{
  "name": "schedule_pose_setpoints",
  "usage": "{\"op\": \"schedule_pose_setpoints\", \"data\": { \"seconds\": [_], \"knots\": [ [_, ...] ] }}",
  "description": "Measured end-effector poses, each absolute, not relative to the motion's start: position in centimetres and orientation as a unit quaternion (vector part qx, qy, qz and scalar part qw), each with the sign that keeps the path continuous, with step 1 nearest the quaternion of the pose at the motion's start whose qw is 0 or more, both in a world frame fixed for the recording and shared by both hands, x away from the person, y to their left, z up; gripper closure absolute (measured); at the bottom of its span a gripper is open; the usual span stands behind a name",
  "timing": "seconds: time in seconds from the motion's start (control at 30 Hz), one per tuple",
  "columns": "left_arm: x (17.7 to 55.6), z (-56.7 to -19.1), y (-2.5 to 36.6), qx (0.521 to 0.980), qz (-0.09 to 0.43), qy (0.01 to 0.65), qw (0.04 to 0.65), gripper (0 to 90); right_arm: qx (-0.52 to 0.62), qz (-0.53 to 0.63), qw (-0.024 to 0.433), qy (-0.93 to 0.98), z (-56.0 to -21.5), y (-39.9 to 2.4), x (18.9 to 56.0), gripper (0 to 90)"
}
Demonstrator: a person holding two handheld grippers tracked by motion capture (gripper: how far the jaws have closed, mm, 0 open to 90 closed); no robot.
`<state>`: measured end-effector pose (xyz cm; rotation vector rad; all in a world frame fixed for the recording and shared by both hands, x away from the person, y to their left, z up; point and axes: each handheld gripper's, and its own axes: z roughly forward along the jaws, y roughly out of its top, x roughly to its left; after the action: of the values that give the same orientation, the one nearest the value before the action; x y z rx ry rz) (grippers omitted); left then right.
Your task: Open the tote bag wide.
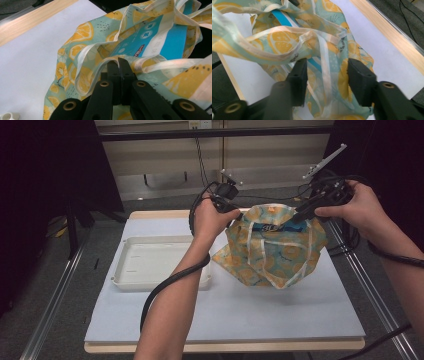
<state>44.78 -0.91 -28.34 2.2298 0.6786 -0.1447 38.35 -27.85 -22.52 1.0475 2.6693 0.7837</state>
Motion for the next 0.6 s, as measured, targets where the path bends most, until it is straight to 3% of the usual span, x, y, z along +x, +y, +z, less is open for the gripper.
{"op": "schedule_pose_setpoints", "data": {
  "seconds": [0.03, 0.07, 0.1, 0.2, 0.27, 0.6],
  "knots": [
    [44.8, -28.3, -0.9, 0.878, -0.057, 0.267, 0.392, 90.0, 0.351, 0.263, 0.084, 0.895, -22.5, -27.9, 38.3, 56.9],
    [44.7, -28.4, -0.9, 0.875, -0.059, 0.273, 0.395, 90.0, 0.351, 0.273, 0.076, 0.892, -22.6, -27.8, 38.6, 64.3],
    [44.6, -28.4, -0.8, 0.874, -0.059, 0.276, 0.395, 90.0, 0.351, 0.273, 0.076, 0.892, -22.6, -27.8, 38.6, 64.3],
    [44.7, -28.4, -0.6, 0.877, -0.059, 0.270, 0.393, 90.0, 0.358, 0.279, 0.069, 0.888, -22.5, -27.8, 38.7, 79.6],
    [44.8, -28.4, -0.5, 0.876, -0.060, 0.272, 0.395, 90.0, 0.359, 0.280, 0.072, 0.887, -22.4, -27.9, 38.8, 84.4],
    [44.8, -28.8, 0.4, 0.869, -0.062, 0.283, 0.402, 86.5, 0.381, 0.300, 0.082, 0.871, -22.1, -28.2, 39.2, 89.3]
  ]
}}
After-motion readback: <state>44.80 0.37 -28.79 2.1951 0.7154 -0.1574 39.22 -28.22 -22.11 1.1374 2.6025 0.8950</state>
